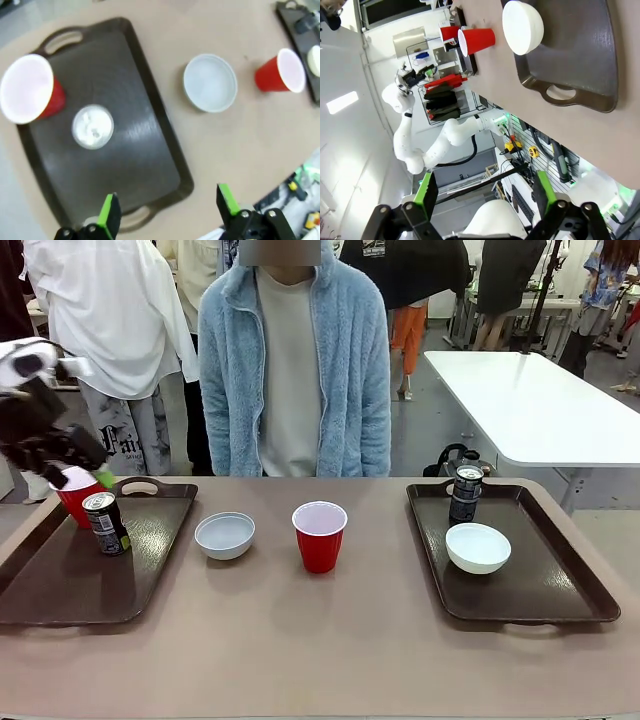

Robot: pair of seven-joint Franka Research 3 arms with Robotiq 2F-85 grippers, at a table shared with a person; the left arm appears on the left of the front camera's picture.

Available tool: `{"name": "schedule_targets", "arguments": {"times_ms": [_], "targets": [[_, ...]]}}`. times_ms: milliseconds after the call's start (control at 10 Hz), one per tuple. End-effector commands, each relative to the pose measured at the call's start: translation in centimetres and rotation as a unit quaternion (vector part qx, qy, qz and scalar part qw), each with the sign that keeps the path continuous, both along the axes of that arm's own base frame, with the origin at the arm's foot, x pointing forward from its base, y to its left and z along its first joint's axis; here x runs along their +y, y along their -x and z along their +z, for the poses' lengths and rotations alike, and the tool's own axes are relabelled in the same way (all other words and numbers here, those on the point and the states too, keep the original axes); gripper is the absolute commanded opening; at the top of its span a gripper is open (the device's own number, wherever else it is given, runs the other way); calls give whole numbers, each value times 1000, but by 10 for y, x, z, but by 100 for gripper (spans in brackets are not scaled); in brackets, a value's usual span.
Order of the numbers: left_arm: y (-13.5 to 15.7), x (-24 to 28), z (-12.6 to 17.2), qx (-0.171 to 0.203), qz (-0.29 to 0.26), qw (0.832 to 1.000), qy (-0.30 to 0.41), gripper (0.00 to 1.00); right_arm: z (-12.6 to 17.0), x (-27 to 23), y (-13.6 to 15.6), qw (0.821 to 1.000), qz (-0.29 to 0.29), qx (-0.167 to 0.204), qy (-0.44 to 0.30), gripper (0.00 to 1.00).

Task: Prepare tableware on both trays.
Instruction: Pick up a Picnic Bowl from the table and place it on a Handle tray.

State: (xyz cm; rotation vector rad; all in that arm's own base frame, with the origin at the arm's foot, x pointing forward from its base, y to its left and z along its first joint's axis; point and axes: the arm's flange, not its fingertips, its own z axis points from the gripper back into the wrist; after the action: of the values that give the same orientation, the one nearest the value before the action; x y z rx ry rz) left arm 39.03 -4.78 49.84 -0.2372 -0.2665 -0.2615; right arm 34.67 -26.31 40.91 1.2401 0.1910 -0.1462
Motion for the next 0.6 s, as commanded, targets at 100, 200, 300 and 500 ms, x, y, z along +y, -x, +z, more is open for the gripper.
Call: {"name": "schedule_targets", "arguments": {"times_ms": [100,200,300,500], "targets": [[-34,-47,-22,-37,43,994,-95,100,0,0,0,1000,-1,0,0,100],[-47,-65,-38,-44,42,990,-127,100,0,0,0,1000,-1,0,0,100],[-58,-78,-46,-40,47,990,-129,100,0,0,0,1000,-1,0,0,100],[-79,-96,-62,-4,50,992,-120,100,0,0,0,1000,-1,0,0,100]]}}
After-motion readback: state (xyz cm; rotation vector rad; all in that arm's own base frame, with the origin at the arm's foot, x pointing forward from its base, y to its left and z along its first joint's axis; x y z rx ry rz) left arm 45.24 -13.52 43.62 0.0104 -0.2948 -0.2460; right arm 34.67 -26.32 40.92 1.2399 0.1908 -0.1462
